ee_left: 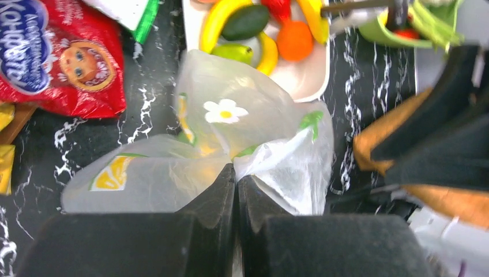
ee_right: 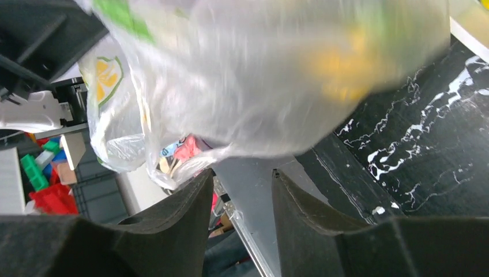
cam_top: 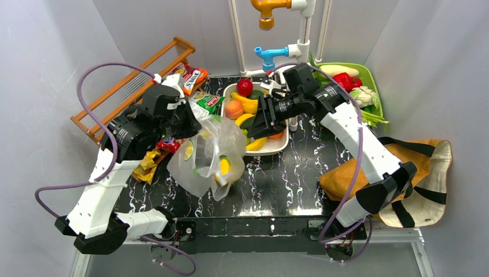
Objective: Place the mixed food into the grocery bags and tie them
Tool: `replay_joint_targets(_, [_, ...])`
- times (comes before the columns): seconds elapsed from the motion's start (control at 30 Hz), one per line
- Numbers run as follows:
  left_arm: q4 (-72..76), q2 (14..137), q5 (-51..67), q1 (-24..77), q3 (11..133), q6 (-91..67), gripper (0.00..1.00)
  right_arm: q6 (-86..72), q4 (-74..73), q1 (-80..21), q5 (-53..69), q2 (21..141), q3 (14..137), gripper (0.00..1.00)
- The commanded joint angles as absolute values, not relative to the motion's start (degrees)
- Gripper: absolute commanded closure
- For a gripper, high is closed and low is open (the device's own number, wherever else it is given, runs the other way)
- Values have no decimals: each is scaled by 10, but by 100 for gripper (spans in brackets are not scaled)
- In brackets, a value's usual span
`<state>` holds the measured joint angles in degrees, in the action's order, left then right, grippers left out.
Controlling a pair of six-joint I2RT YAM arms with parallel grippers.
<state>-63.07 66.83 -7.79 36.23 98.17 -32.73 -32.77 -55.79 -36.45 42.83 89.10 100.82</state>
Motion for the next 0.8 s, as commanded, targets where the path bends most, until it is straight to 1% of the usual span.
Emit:
replay_joint_targets(0.0, [-702,680,-187,361,1019,-450,100,-353,-579,-371,365,850,1045,50])
replay_joint_targets(0.07, [-683,676,-175,361,1002,-467,100,-365,-562,-374,361,831,1038,49])
replay_joint_targets(0.17, [-650,673,-150,361,973,-480,100,-387,-511,-384,359,799,992,49])
replay_joint_targets(0.33, [-634,685,-139,361,972,-480,100,-413,-432,-428,363,781,923,49])
replay_joint_targets(0.57, [-605,705,-134,361,980,-488,100,-346,-452,-538,303,823,918,49])
replay_joint_targets(0.77, [-602,710,-126,361,988,-478,100,-350,-514,-554,178,830,934,49])
